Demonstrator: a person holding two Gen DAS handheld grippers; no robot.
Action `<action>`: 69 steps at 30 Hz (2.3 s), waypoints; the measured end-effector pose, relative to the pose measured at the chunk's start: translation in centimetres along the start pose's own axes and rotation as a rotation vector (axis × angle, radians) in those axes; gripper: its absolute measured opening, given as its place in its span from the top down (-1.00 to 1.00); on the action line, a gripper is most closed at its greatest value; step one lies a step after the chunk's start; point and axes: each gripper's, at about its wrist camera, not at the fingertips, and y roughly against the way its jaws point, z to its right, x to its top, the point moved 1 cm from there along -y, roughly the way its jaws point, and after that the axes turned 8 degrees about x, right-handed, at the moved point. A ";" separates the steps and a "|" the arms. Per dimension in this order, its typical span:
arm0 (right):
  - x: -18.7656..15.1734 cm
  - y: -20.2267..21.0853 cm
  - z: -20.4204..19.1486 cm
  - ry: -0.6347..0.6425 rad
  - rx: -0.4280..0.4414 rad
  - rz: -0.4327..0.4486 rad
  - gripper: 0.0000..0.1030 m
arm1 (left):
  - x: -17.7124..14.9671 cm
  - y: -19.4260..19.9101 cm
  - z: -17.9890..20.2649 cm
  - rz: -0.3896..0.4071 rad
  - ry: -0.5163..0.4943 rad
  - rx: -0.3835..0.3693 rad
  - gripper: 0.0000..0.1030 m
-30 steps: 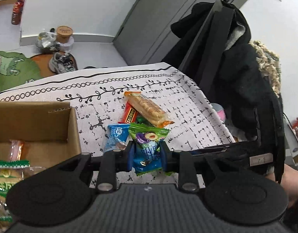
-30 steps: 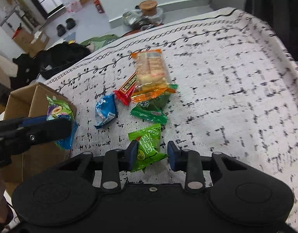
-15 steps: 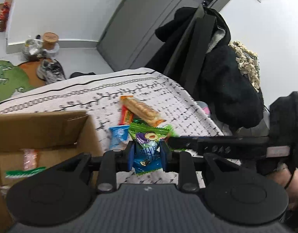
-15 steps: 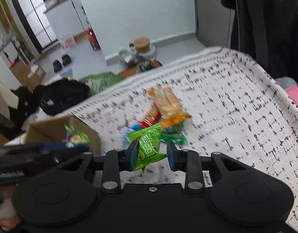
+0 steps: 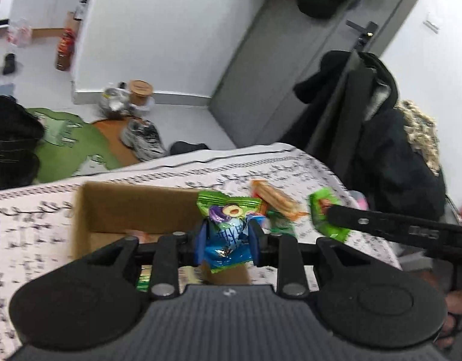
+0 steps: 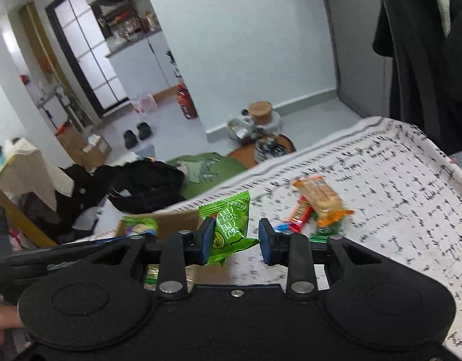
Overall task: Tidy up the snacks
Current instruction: 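Carry both packets into the cardboard box and open both grippers, then move both grippers out of the box back toward the snack pile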
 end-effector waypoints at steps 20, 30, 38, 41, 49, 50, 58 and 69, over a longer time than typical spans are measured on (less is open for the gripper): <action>1.4 1.3 -3.4 0.090 0.119 -0.003 -0.44 | 1.3 5.5 -1.4 -0.024 -0.017 0.275 -0.54; 1.2 6.1 0.1 0.113 0.056 0.009 -0.71 | 1.0 6.4 2.7 -0.021 -0.084 0.272 -0.94; 1.6 9.1 2.5 0.103 0.039 0.046 -0.83 | 1.0 6.3 6.3 -0.023 -0.125 0.244 -1.00; 1.6 9.9 3.4 0.094 0.028 0.056 -0.85 | 1.0 6.0 7.2 -0.031 -0.128 0.234 -1.00; 1.6 11.5 5.3 0.084 0.002 0.074 -1.00 | 1.3 5.7 8.5 -0.025 -0.124 0.241 -1.00; 1.6 11.5 5.4 0.080 0.001 0.075 -1.00 | 1.3 5.7 8.7 -0.025 -0.125 0.240 -1.00; 1.6 12.4 6.6 0.078 -0.013 0.082 -1.00 | 1.5 4.6 10.0 -0.029 -0.138 0.246 -1.00; 0.6 11.1 8.4 0.083 -0.065 0.057 -1.00 | 0.8 1.8 11.3 -0.053 -0.123 0.234 -1.00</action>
